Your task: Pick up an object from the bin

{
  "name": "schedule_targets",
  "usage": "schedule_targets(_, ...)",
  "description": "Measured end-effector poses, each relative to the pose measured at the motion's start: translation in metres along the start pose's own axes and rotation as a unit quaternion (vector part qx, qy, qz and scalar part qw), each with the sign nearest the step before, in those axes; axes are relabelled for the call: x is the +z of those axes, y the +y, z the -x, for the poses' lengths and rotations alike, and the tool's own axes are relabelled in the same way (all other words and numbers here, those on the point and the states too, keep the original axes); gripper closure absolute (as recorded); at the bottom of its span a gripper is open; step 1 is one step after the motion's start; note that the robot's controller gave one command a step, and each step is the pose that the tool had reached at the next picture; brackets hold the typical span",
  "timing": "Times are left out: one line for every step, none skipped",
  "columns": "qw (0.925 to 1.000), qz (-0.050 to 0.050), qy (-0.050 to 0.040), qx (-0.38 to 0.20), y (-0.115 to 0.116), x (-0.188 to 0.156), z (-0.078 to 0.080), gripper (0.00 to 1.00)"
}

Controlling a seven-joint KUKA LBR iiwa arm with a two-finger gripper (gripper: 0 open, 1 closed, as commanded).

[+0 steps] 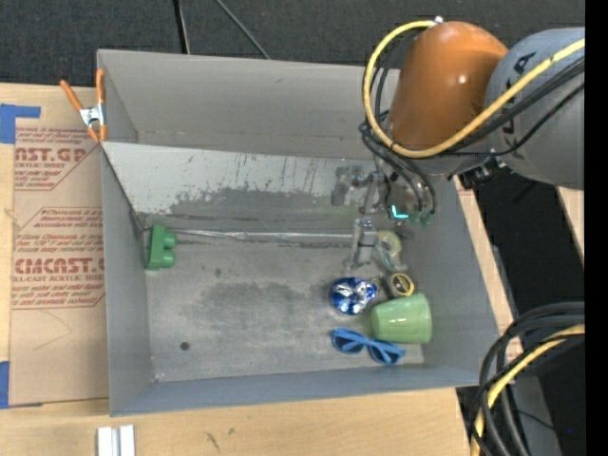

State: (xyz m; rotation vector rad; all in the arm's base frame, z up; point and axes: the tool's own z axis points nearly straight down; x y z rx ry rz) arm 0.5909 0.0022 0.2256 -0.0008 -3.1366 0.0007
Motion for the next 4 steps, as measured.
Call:
schedule_targets(0.9971,0.000,0.0010,-0.077,-0.051,0.094,-0.047,0.00)
schedule_targets(0.9976,0.001,-0.0016,-0.069,-0.053,0.136,-0.031,0.00)
schedule_targets(0.9976,0.000,-0.0029,-0.069,-0.053,0.133,-0.031,1.00)
schedule_targets(0.9965,-0.001,-0.0077,-0.083,-0.046,0.020,-0.039,1.00)
